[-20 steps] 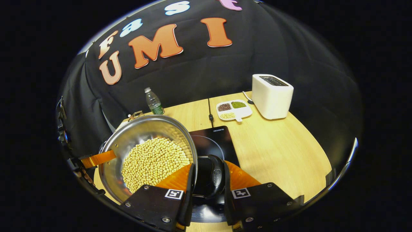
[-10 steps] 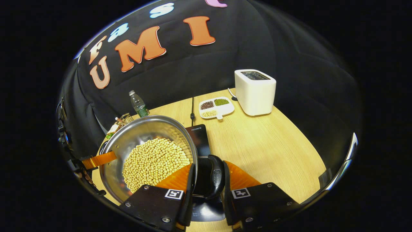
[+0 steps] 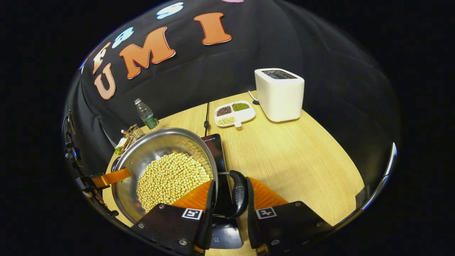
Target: First push the handle of the pot to place it horizontally, then grasp the pot with both hands and set it on the induction cooktop.
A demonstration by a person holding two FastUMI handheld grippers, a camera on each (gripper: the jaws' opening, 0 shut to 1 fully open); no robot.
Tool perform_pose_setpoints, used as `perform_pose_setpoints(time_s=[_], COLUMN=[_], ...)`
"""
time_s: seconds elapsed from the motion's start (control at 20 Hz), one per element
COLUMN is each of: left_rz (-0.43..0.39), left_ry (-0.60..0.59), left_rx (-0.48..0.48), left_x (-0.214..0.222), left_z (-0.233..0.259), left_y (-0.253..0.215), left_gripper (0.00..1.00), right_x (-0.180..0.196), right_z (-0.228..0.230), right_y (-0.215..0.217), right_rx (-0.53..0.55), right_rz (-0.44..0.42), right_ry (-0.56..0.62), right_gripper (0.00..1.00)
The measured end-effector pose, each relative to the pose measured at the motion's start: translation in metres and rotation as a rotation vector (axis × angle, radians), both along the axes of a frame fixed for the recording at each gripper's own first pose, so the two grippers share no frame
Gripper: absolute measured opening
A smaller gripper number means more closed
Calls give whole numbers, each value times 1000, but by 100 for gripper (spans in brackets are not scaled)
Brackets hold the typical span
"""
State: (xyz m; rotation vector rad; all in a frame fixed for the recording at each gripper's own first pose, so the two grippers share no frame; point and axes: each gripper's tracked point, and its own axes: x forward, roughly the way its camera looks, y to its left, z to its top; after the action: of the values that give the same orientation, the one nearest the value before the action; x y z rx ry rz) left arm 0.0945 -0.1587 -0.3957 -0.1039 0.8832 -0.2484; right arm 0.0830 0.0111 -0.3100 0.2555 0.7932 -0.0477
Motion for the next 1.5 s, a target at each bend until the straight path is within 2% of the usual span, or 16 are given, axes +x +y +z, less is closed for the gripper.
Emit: perform_pose_setpoints(time_s=[0.15,0.3,0.4,0.45,0.5,0.55,0.6,0.65,0.7,0.85,1.0,1.2,1.35,1.4,1.45,1.5], left_rz=[8,39,23,15,13,15,32,49,64,97,92,100,111,117,125,135], left_ry=[21,96,35,8,-9,-21,-39,-67,-108,-210,-318,-462,-572,-585,-594,-614], left_rx=[-6,-39,32,84,108,106,99,94,89,79,75,116,136,129,119,114], left_x=[1,-7,-3,-3,-4,-7,-9,-12,-12,-16,-22,-27,-35,-39,-46,-50], left_z=[-5,-19,-7,0,8,13,23,34,49,96,154,226,286,302,316,332], left_y=[4,5,15,24,29,29,30,35,40,51,57,68,76,77,80,86], left_gripper=[39,41,54,67,72,86,87,87,87,86,86,86,86,86,85,84], right_x=[1,8,6,5,5,6,5,3,0,-11,-24,-40,-51,-58,-64,-70], right_z=[1,4,7,13,21,31,40,54,71,120,167,215,253,262,271,280], right_y=[1,8,7,7,3,0,-5,-9,-12,-17,-26,-30,-44,-43,-41,-39], right_rx=[15,3,2,7,0,-18,-44,-68,-82,-121,-152,-132,-189,-186,-175,-167], right_rz=[1,21,29,26,19,14,10,11,15,35,34,38,22,26,34,40], right_ry=[-3,-25,-20,-31,-48,-75,-105,-131,-166,-268,-369,-450,-524,-539,-550,-564], right_gripper=[40,45,50,55,57,65,74,93,96,96,96,95,95,100,95,95])
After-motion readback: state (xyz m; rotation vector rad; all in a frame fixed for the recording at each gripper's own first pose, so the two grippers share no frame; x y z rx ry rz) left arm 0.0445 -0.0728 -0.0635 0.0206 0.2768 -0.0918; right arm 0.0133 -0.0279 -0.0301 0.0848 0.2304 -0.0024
